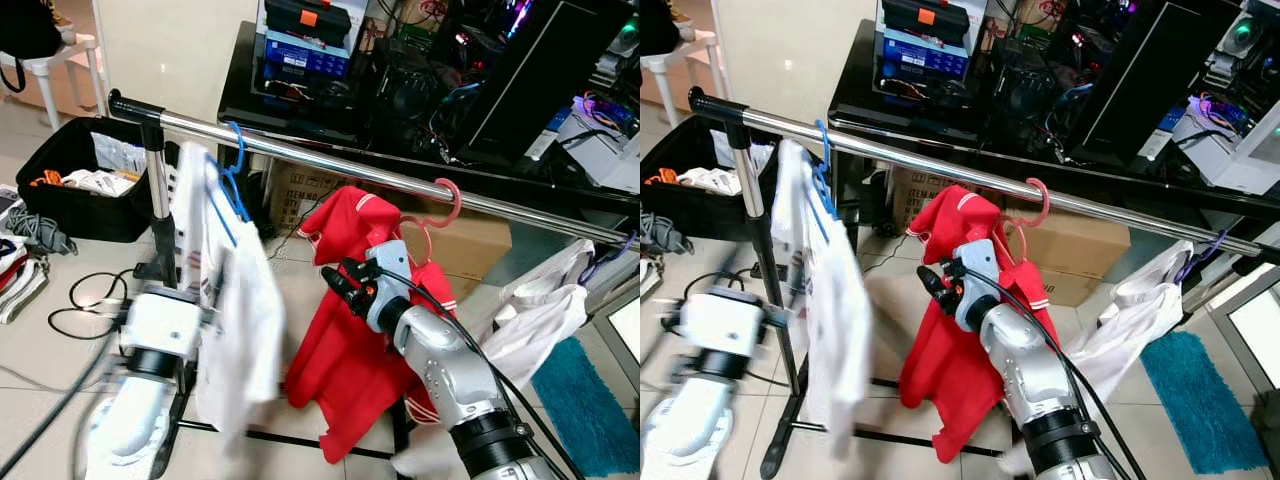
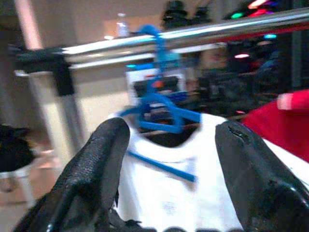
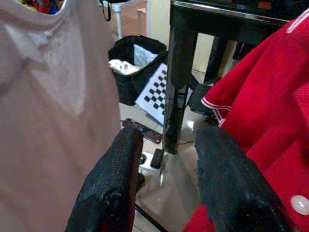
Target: Hang hanger
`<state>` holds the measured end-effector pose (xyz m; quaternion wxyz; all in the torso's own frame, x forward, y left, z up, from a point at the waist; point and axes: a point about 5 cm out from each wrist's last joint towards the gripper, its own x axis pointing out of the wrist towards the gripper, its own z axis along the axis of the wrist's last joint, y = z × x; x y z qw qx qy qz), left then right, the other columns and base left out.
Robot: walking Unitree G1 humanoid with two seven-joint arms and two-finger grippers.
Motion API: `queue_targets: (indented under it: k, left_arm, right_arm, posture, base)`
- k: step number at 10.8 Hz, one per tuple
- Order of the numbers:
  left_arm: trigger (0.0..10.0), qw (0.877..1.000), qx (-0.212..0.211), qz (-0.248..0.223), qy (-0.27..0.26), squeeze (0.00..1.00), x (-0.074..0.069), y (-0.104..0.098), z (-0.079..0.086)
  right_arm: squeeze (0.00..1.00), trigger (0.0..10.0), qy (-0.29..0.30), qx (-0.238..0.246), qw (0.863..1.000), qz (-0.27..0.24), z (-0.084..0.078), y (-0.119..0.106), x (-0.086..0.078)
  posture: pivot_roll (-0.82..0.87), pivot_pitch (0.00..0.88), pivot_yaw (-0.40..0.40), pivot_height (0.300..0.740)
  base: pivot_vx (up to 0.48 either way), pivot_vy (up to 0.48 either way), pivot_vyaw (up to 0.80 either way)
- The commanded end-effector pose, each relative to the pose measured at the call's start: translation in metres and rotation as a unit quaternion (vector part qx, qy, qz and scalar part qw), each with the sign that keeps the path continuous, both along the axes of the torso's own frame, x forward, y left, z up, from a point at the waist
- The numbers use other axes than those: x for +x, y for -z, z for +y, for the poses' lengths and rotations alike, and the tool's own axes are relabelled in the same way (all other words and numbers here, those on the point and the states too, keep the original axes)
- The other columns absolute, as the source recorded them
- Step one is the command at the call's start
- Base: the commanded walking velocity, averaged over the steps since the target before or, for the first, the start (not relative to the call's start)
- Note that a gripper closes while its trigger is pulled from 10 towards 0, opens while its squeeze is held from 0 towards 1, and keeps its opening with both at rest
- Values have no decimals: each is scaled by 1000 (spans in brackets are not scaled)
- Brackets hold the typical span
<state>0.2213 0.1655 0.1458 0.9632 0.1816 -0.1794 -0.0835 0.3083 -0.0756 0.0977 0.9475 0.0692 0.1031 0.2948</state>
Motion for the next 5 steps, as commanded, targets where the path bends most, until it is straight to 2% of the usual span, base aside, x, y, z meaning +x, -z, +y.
queue_targets:
  k: [1, 2, 3, 5]
  left_arm:
    - [10000, 1000, -4, 1, 28, 0, 2, 0, -9]
    - [10000, 999, -4, -2, 47, 0, 5, -1, -15]
    - [10000, 999, -5, -4, 41, 0, 11, -2, -14]
    - [10000, 1000, -3, 8, 4, 0, 10, 9, -4]
  right_arm:
    - [0, 10000, 23, -2, 1000, -6, -12, -3, 4]
    - [0, 10000, 27, -2, 1000, -10, -14, -4, 5]
    - [0, 10000, 28, -5, 999, -19, -16, -8, 9]
    - [0, 10000, -15, -5, 999, -43, -14, -21, 8]
  posture:
    - [340, 66, -211, 740]
    - [336, 65, -210, 740]
    - [330, 63, -206, 740]
    - [321, 65, -204, 740]
  base:
    - [0, 0, 0]
    - [0, 0, 0]
    - [0, 0, 0]
    - [0, 0, 0]
